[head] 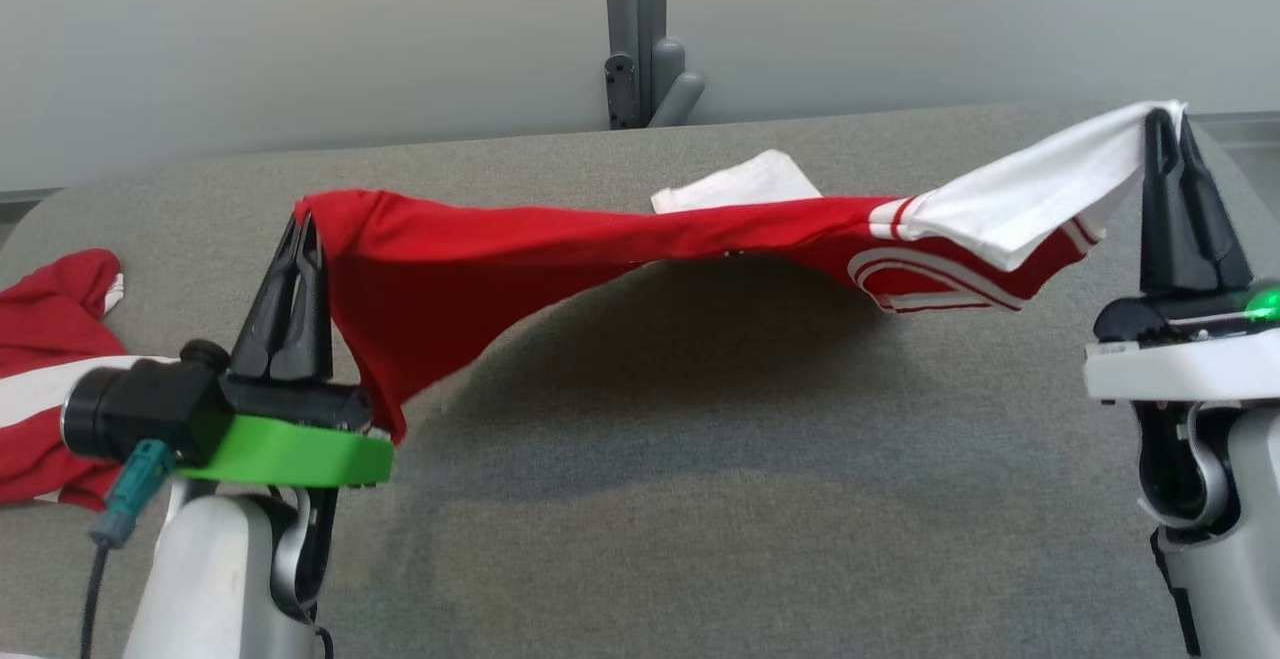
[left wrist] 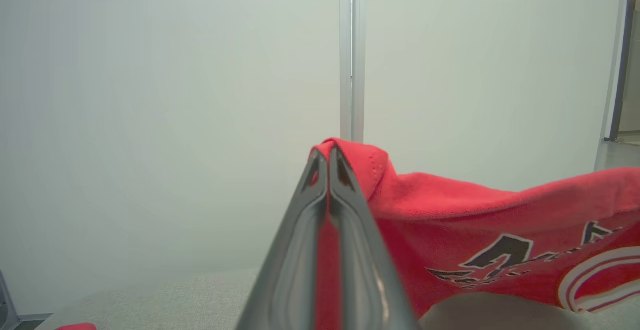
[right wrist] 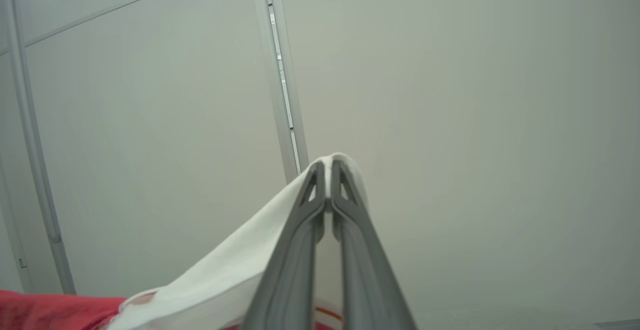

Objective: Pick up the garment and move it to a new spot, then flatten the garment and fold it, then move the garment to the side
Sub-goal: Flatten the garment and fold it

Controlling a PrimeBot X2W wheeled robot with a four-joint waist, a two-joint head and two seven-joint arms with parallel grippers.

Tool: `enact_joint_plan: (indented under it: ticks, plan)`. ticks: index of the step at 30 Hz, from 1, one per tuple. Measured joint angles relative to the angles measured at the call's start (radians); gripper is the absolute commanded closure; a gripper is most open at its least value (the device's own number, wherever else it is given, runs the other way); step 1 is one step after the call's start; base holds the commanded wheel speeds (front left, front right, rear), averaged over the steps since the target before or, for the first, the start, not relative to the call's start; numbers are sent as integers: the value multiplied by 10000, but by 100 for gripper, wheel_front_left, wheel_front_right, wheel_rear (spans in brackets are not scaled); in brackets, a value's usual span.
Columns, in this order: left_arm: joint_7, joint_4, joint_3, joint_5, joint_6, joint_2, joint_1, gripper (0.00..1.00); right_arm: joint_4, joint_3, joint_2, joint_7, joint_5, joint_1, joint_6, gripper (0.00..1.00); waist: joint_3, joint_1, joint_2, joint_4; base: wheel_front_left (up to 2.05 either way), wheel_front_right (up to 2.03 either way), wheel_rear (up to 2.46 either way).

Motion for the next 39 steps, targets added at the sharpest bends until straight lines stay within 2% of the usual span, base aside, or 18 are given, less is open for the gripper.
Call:
enact_joint_plan:
  ticks: [6,10,13,15,22,24,26,29,32,36,37,39]
  plan:
    - [6,-621,-671,-1396,-23,1016,-1442,100,-869,-134,-399,0,343,-1194,0,100,-279,0,0,202,0,0,0]
    - [874,-779,-696,-2594,-23,1538,-2625,100,-963,-71,-905,0,453,-2026,0,100,-215,0,0,279,0,0,0]
    - [1511,-686,-692,-2828,-25,2071,-3466,100,-633,196,-1267,4,447,-2622,-2,100,14,0,0,316,0,0,0]
    - [1841,-508,-817,-2857,-23,2232,-3857,100,-257,508,-1471,42,445,-3044,-2,100,255,0,0,337,0,0,0]
    - [2073,1039,-1208,-3045,-23,2088,-5137,100,1183,1526,-1864,201,414,-4906,0,100,1525,0,0,339,0,0,0]
    - [2046,1816,-1277,-3131,-23,1887,-6042,100,1942,1674,-1885,299,374,-5939,0,100,1974,0,0,327,0,0,0]
    - [1990,2591,-1455,-2913,-25,1939,-7216,100,2828,1609,-1958,353,155,-7211,0,100,2442,0,0,303,0,0,0]
    - [1396,3570,-1248,-2951,-25,1764,-9198,100,3839,1281,-2157,272,-481,-9235,2,100,3138,1,0,245,0,0,0]
    - [665,4232,-1246,-3018,-25,1536,-10736,100,4322,1032,-2169,92,-949,-10711,0,100,3760,0,0,165,0,0,0]
    - [384,4980,-1212,-3766,-25,1266,-11078,100,4521,1210,-2013,23,-972,-10999,0,100,4227,1,0,54,0,0,0]
    - [539,5595,-1166,-4640,-21,1114,-10721,100,4429,1613,-1885,23,-853,-10500,2,100,4388,3,0,-77,0,0,0]
    - [581,6059,-982,-5712,-21,938,-9975,100,4123,1852,-1858,21,-648,-9581,2,100,4458,2,0,-227,0,0,0]
